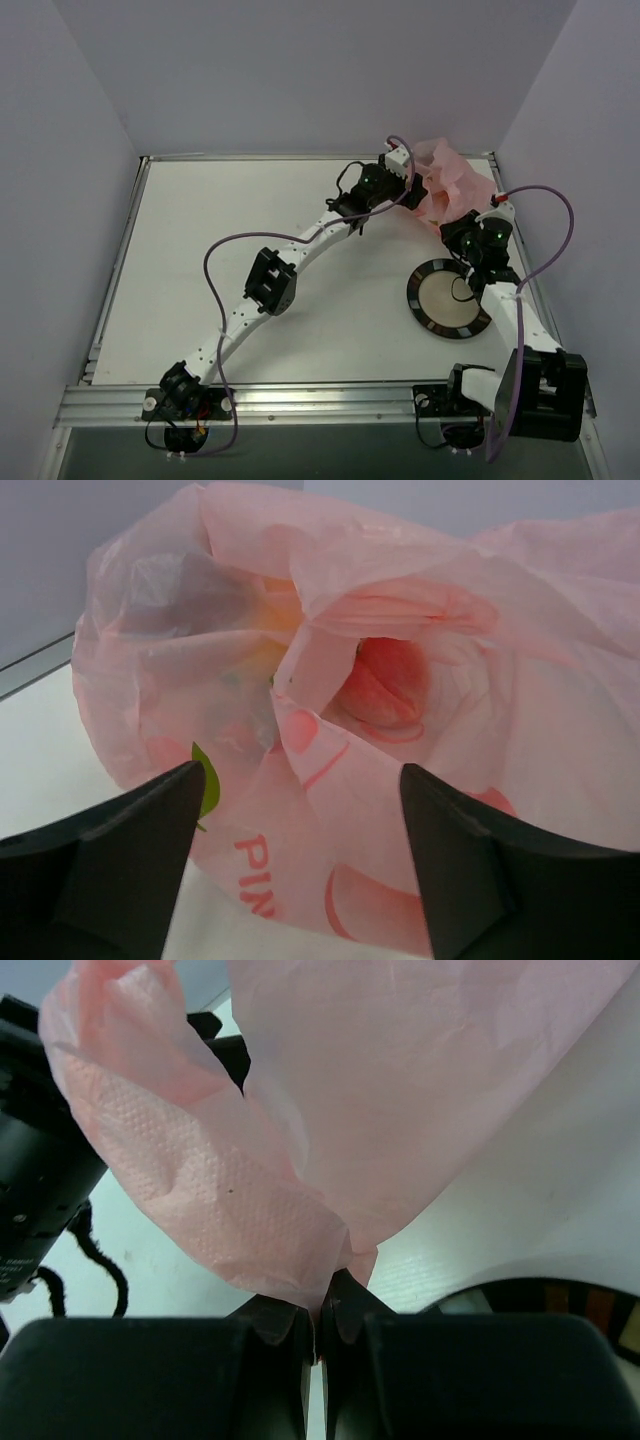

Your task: Take the fake fruits out of the plastic bag

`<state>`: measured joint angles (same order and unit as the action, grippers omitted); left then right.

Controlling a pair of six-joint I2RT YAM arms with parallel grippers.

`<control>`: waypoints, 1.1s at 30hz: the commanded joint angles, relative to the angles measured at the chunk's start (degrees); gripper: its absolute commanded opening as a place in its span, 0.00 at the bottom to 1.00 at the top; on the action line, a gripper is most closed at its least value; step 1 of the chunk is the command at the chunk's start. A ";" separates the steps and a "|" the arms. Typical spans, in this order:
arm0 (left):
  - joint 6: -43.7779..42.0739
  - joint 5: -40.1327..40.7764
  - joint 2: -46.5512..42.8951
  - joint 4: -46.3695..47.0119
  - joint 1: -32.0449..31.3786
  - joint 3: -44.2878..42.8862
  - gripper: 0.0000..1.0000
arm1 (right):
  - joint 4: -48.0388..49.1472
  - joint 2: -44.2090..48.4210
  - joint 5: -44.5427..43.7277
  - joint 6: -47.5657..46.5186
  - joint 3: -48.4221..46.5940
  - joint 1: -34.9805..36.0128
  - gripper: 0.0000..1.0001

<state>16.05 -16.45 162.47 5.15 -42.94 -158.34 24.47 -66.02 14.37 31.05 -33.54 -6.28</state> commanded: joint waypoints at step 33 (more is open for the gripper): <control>6.45 10.47 -37.13 32.29 0.57 58.28 0.02 | -1.73 -2.78 -8.83 -0.29 -2.65 -1.18 0.00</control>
<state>21.56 -7.94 136.53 24.18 -43.44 -103.15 15.81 -65.10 10.57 31.27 -31.31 -6.68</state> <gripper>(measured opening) 0.027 0.002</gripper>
